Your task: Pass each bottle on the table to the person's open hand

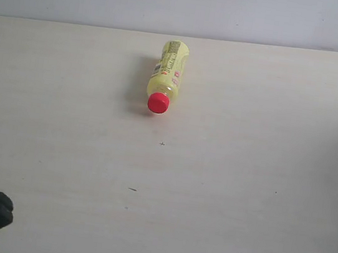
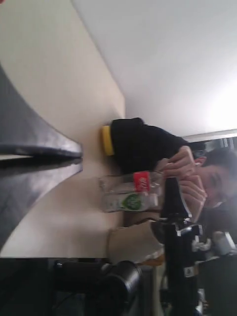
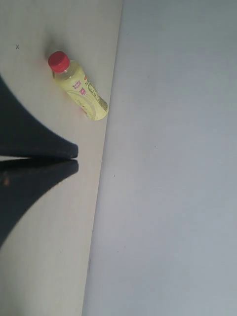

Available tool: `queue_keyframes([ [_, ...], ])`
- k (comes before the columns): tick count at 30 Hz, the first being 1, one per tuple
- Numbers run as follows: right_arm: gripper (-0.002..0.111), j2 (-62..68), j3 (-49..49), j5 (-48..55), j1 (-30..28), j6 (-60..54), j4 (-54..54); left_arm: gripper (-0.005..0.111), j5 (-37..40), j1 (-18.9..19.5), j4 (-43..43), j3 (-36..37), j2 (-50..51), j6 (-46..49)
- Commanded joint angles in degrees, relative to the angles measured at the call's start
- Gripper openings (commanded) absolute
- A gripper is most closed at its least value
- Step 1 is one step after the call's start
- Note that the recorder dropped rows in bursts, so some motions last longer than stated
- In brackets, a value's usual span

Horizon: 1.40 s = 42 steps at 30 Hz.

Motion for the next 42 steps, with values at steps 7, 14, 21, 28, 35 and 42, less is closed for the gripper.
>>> queue_keyframes([
  [7,0.000,-0.17,0.37,-0.36,-0.13,0.00,-0.03,0.000,9.63,0.14,1.25,0.24,-6.76,-3.62],
  [14,0.000,-0.17,0.37,-0.36,-0.13,0.00,-0.03,0.000,8.86,0.14,3.66,0.24,-8.13,-4.32],
  [21,0.000,-0.17,0.37,-0.36,-0.13,0.00,-0.03,0.000,9.09,4.47,-1.22,0.24,-8.13,3.43],
  [28,0.000,-0.17,0.37,-0.36,-0.13,0.00,-0.03,0.000,7.41,16.88,-19.20,0.24,-8.13,15.04],
  [35,0.000,-0.17,0.37,-0.36,-0.13,0.00,-0.03,0.000,2.66,29.21,-37.96,0.24,-8.13,23.36],
  [42,0.000,-0.17,0.37,-0.36,-0.13,0.00,-0.03,0.000,1.12,34.53,-39.33,0.48,-8.13,19.10],
])
